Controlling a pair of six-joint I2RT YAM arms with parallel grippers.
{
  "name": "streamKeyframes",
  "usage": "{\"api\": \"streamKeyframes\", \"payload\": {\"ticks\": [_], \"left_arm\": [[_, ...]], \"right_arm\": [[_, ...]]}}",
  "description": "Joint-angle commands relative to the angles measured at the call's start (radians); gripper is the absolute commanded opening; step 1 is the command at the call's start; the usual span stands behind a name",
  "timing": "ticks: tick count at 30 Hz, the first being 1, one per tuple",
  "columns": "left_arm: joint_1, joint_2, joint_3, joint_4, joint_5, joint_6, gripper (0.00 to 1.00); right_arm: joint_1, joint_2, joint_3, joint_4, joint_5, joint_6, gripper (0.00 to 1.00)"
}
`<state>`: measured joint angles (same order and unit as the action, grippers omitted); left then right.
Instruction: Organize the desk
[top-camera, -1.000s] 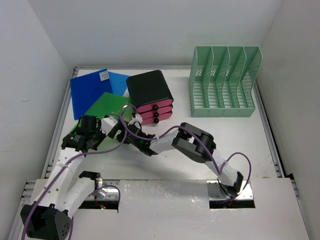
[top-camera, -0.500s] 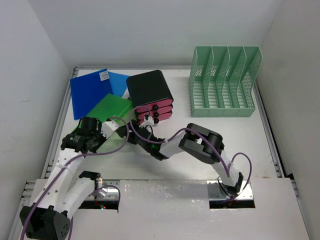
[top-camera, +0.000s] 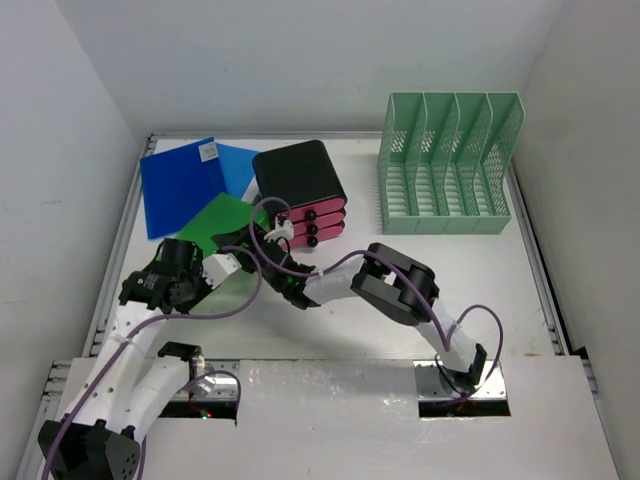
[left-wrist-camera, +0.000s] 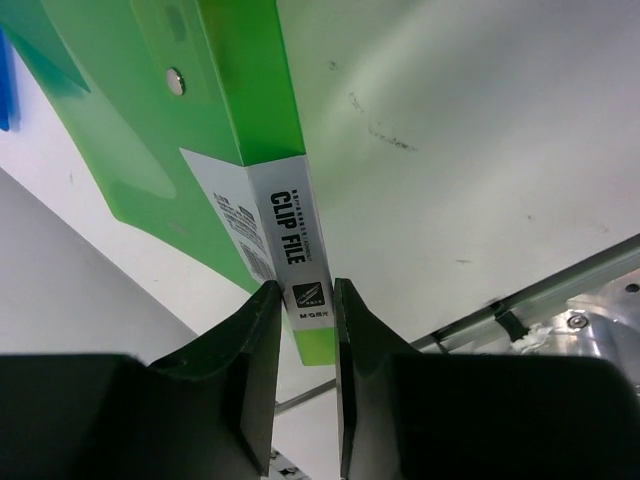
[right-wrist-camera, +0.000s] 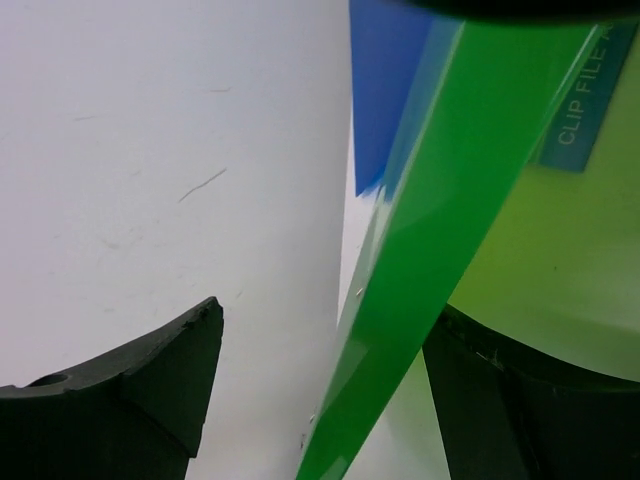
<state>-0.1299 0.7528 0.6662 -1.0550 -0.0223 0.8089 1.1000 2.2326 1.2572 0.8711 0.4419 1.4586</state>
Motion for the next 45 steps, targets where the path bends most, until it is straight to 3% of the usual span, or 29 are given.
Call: {"api": "streamKeyframes", "payload": {"ticks": [1,4,5,6,7,10,12,13,15,16,17,18,22,26,33,38,45], "left_arm": [[-0.019,-0.012,0.042,-0.022,0.061,0.110,0.00],[-0.020,-0.012,0.056,-0.023,0.088,0.137,0.00],[-0.020,-0.012,0.061,-0.026,0.093,0.139,0.00],[-0.022,-0.012,0.073,-0.034,0.100,0.147,0.00],[-0.022,-0.012,0.081,-0.045,0.122,0.153,0.00],[-0.025,-0.013,0.119,-0.100,0.165,0.151,0.00],[-0.027,-0.015,0.160,-0.152,0.189,0.148,0.00],[-0.028,-0.017,0.176,-0.167,0.194,0.147,0.23],[-0.028,-0.017,0.229,-0.201,0.197,0.125,0.48],[-0.027,-0.017,0.249,-0.210,0.197,0.118,0.74],[-0.027,-0.013,0.275,-0.230,0.199,0.116,0.80],[-0.028,-0.013,0.330,-0.238,0.197,0.101,0.99],[-0.027,-0.006,0.524,-0.257,0.214,0.044,1.00],[-0.027,0.006,0.702,-0.171,0.216,-0.074,1.00],[-0.025,0.026,0.769,-0.013,0.157,-0.275,1.00],[-0.025,0.046,0.855,0.004,0.159,-0.330,1.00],[-0.027,0.057,0.846,0.018,0.228,-0.336,1.00]], "right_arm": [[-0.017,0.063,0.070,-0.089,0.000,0.049,0.76],[-0.028,0.104,0.137,-0.147,-0.031,0.069,0.72],[-0.028,0.123,0.160,-0.159,-0.043,0.072,0.64],[-0.028,0.131,0.166,-0.161,-0.048,0.074,0.47],[-0.029,0.137,0.169,-0.155,-0.049,0.074,0.20],[-0.026,0.125,0.165,-0.142,-0.063,0.021,0.00],[-0.022,0.083,0.124,-0.132,-0.048,-0.015,0.00],[-0.017,0.062,0.104,-0.126,-0.026,-0.044,0.00],[-0.014,0.004,0.048,-0.112,-0.014,-0.107,0.00],[-0.011,-0.013,0.038,-0.106,-0.020,-0.139,0.00],[-0.009,-0.030,0.022,-0.104,-0.029,-0.176,0.00],[-0.011,-0.046,0.018,-0.101,-0.040,-0.210,0.00],[-0.008,-0.123,0.007,-0.037,-0.181,-0.470,0.00],[0.011,-0.217,-0.011,-0.056,-0.343,-0.734,0.00],[0.003,-0.450,0.019,-0.396,-0.384,-1.169,0.00],[-0.075,-0.594,0.123,-0.588,-0.338,-1.287,0.00],[-0.227,-0.686,0.243,-0.639,-0.299,-1.356,0.00]]}}
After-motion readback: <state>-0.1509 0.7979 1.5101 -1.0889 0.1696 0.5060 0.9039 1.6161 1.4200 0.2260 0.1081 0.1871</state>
